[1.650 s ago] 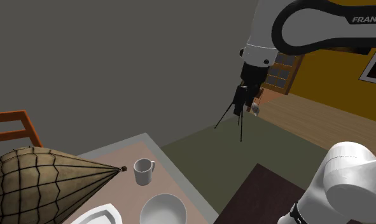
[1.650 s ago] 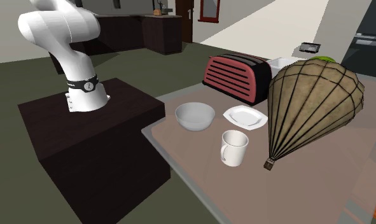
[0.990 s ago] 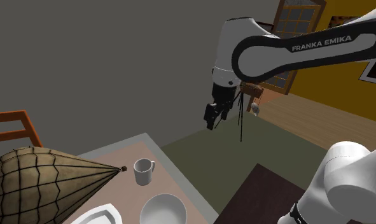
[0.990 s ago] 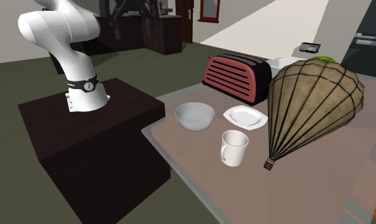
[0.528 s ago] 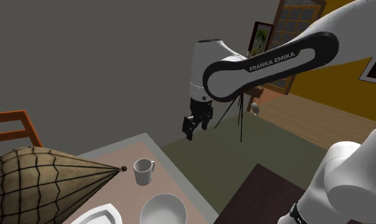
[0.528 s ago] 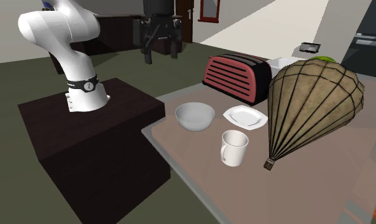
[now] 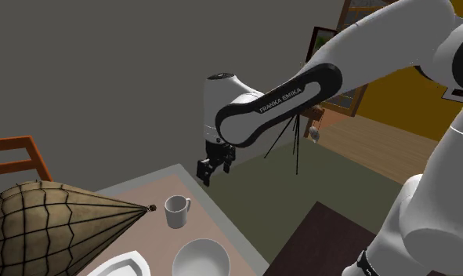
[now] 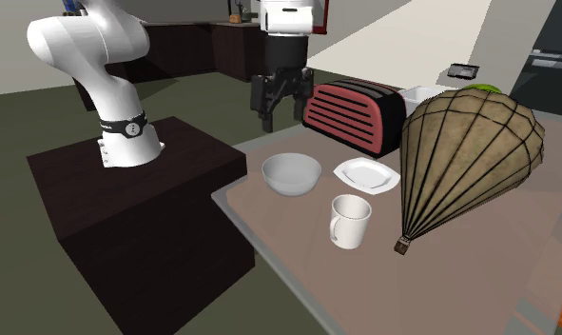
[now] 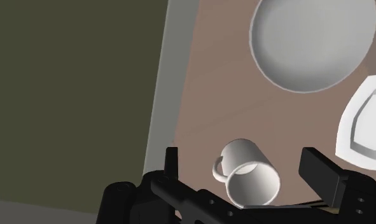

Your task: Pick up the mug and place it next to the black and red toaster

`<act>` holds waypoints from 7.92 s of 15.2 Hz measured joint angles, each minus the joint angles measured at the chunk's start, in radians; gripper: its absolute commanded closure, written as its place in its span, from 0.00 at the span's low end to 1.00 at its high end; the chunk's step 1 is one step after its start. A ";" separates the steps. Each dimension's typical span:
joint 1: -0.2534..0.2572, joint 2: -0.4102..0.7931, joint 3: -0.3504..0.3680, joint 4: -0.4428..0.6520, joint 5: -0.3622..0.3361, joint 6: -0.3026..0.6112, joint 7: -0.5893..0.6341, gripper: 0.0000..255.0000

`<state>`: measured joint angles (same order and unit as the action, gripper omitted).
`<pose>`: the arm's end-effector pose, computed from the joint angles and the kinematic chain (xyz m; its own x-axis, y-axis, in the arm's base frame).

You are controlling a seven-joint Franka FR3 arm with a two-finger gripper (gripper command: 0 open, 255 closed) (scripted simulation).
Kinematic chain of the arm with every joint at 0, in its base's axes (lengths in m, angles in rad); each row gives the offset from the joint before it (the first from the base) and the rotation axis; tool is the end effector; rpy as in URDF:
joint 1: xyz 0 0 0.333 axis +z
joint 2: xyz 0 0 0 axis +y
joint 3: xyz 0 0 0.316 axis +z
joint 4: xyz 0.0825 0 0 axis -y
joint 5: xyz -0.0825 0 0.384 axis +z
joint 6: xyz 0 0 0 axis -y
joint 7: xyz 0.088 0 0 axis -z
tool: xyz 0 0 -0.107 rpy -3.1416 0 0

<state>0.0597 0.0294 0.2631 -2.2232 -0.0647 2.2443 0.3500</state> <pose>0.5024 0.1658 0.3613 0.9999 0.0134 0.0071 0.0131 -0.9990 0.0428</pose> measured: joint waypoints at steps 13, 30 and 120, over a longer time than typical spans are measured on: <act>0.119 0.534 -0.023 0.432 -0.160 0.063 0.178 0.00; 0.187 0.851 -0.061 0.732 -0.199 0.072 0.204 0.00; 0.357 0.241 0.136 0.535 -0.069 -0.348 0.490 1.00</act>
<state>0.4164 0.2708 0.3993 -1.6881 -0.1338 1.8959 0.8404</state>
